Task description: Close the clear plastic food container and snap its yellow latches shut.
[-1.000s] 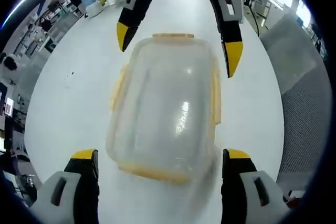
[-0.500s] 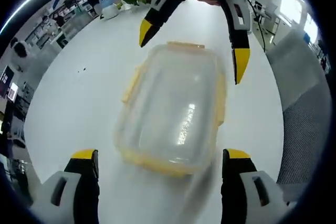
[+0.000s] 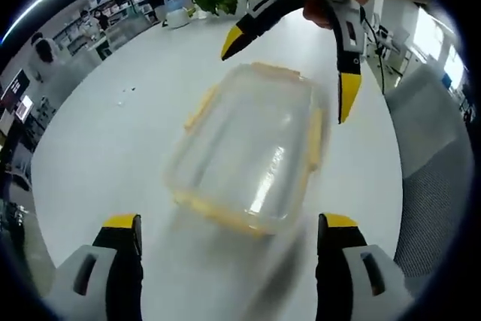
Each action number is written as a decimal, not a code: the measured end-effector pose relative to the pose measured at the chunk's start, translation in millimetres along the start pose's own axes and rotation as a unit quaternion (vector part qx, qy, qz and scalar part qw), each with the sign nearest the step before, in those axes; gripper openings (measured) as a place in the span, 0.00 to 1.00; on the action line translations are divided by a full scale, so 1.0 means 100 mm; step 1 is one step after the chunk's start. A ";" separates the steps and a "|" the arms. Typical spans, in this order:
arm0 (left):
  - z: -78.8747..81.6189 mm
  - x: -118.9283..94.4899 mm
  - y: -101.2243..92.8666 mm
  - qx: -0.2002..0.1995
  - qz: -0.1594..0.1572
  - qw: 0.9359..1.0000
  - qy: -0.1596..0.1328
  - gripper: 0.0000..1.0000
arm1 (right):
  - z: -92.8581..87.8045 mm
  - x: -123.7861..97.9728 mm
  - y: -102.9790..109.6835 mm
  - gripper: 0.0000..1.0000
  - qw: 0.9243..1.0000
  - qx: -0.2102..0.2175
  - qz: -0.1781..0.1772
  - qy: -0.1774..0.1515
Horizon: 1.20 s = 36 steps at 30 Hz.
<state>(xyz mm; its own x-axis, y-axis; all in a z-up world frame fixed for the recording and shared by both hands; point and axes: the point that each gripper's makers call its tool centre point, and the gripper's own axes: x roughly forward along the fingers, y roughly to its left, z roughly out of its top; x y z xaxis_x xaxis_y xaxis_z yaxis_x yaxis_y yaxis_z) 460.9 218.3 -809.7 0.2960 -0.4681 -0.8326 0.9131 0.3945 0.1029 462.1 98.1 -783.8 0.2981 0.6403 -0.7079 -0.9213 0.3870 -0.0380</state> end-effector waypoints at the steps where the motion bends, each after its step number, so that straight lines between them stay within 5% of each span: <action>1: -0.02 0.00 0.00 -0.006 0.000 1.000 -0.002 0.98 | -0.01 -0.01 -0.01 1.00 1.000 0.002 -0.003 -0.002; 19: -0.06 -0.10 -0.03 -0.055 0.032 0.997 -0.053 0.99 | -0.21 -0.31 -0.05 1.00 0.996 0.051 -0.059 -0.043; 36: -0.17 -0.27 -0.16 -0.101 0.053 0.989 -0.096 0.99 | -0.19 -0.55 0.05 1.00 0.984 0.106 -0.090 -0.109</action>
<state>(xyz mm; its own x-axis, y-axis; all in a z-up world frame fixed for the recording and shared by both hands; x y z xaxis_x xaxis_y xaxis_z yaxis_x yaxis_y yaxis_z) 433.8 238.5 -798.2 0.4518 -0.5501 -0.7023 0.8059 0.5893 0.0569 436.0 52.3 -758.6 0.5198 0.6673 -0.5335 -0.7826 0.6224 0.0160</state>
